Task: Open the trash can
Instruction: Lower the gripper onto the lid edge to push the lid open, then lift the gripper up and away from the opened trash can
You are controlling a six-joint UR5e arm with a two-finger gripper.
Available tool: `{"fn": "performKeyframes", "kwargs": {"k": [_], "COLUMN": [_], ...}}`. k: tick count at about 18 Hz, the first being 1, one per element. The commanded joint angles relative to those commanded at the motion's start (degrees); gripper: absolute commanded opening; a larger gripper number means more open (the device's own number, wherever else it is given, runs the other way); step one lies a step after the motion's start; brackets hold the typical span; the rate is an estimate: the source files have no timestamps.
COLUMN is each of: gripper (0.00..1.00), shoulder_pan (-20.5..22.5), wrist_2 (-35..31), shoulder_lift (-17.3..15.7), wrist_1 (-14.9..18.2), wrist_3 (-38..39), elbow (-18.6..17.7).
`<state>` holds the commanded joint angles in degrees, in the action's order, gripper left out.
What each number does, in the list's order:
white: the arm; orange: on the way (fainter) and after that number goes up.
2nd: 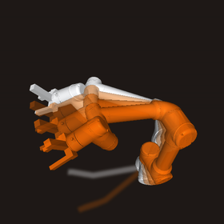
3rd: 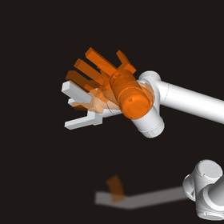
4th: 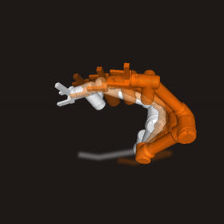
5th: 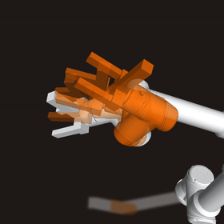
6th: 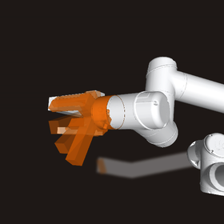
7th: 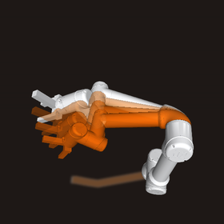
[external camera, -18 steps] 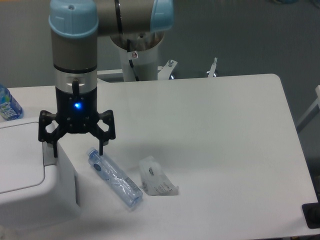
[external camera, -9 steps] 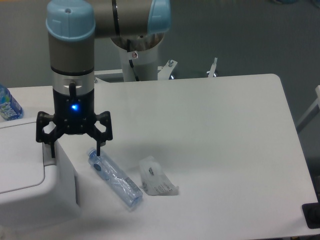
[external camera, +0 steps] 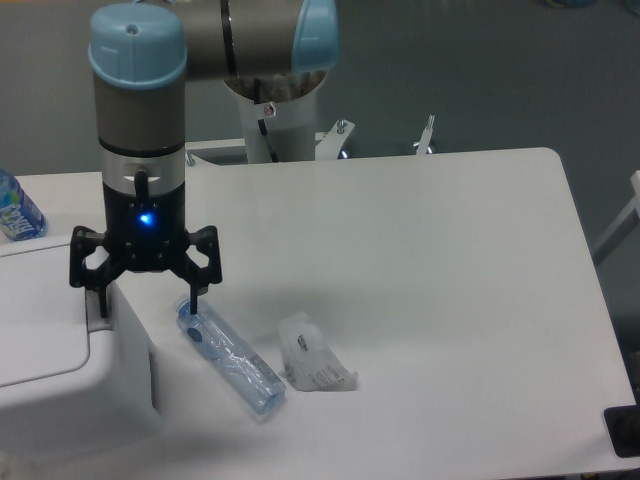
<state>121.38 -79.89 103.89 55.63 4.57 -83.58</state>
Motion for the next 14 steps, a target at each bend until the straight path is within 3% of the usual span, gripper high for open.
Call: {"fn": "performKeyframes", "kwargs": {"k": [14], "gripper": [1.0], "shoulder_pan": [0.0], "wrist_2": [-0.1], "shoulder_lift": [0.3], "wrist_1": [-0.1], "wrist_3": [0.0], "elbow": [0.8]}}
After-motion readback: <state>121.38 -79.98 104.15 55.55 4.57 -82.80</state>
